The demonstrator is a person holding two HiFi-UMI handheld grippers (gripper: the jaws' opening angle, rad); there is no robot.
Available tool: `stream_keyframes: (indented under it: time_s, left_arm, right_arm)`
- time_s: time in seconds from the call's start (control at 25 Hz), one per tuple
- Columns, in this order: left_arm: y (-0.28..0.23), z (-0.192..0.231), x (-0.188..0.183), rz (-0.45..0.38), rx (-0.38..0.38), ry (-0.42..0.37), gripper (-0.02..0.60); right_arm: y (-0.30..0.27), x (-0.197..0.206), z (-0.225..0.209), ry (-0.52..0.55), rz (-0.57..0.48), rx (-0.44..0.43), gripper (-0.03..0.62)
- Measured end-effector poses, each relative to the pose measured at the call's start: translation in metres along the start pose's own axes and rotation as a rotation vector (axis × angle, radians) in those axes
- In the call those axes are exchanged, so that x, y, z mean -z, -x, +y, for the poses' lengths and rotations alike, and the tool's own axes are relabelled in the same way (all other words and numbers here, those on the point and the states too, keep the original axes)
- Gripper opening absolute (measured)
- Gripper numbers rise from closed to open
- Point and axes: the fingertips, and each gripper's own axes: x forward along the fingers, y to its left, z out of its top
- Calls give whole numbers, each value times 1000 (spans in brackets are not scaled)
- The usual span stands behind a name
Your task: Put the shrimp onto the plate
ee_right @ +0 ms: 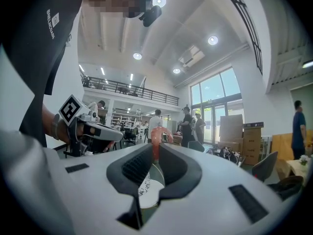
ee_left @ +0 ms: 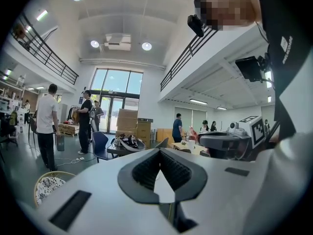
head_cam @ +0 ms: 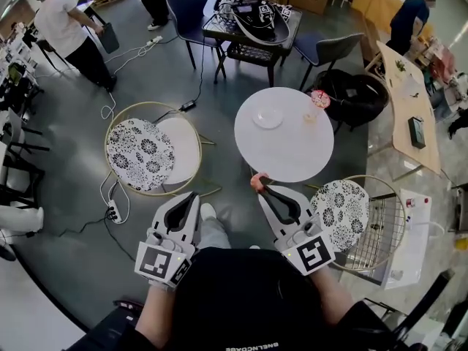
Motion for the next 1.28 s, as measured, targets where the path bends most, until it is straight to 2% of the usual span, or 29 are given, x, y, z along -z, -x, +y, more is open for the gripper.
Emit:
stream_keyframes:
  time_s: [0.28,0.64,1.28]
  left_arm:
    - [-22,52,-2,12,1,18,5]
    - [-49,111,-5,33,61,40,5]
    - [-86,210,-2,37,168,58,5]
  right_arm:
    - [-48,6,-16,-13,18,30,48]
    - [-109,9,-30,-43,48,85,48]
    - [-211,16,-35,18,70,163,48]
